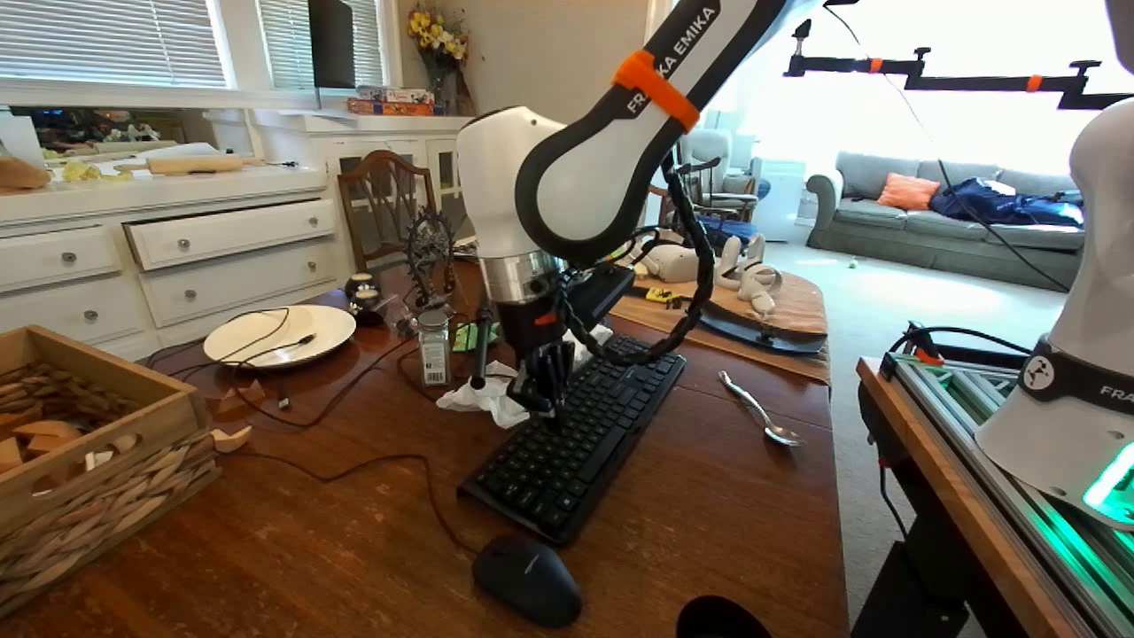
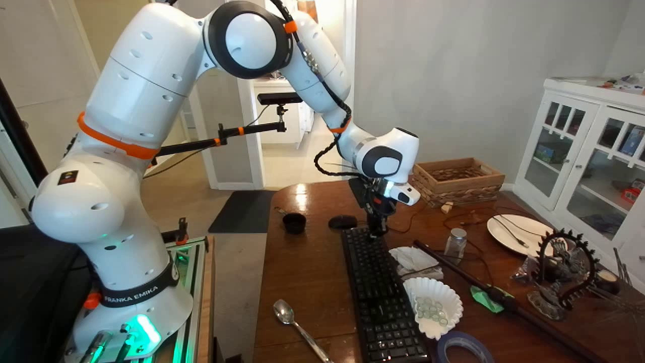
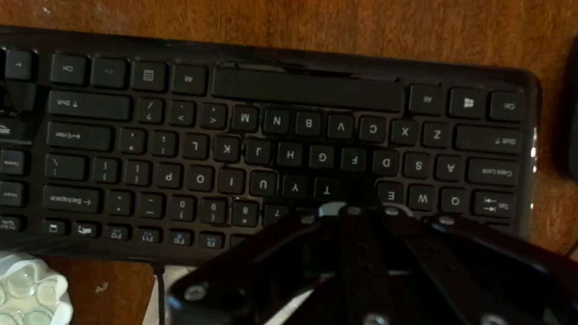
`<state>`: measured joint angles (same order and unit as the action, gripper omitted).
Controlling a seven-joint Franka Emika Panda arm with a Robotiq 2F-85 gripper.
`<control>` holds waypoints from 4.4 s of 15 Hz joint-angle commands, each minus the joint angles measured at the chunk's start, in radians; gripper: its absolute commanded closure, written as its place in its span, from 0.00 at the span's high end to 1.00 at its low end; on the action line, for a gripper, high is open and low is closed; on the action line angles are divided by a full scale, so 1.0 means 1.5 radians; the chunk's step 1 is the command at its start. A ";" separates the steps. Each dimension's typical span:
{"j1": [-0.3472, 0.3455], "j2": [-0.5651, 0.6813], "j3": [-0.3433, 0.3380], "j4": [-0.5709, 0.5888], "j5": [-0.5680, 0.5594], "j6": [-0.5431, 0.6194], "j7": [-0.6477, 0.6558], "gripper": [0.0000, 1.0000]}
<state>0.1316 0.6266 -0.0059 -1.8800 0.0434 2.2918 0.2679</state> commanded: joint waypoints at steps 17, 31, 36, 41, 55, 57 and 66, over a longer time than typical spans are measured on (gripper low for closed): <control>-0.001 0.078 0.011 0.075 -0.004 -0.031 -0.038 0.00; 0.010 -0.004 0.012 0.013 0.004 -0.037 -0.005 0.00; 0.000 -0.022 0.004 -0.010 0.008 -0.035 0.010 0.00; -0.008 -0.024 -0.008 -0.023 0.006 -0.033 0.017 0.00; -0.026 0.000 -0.022 -0.017 0.000 -0.027 0.010 0.00; -0.028 0.004 -0.022 -0.016 0.000 -0.027 0.009 0.00; -0.037 0.027 -0.019 -0.007 0.001 -0.010 -0.012 0.00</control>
<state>0.0856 0.6462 -0.0396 -1.8962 0.0479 2.2532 0.2712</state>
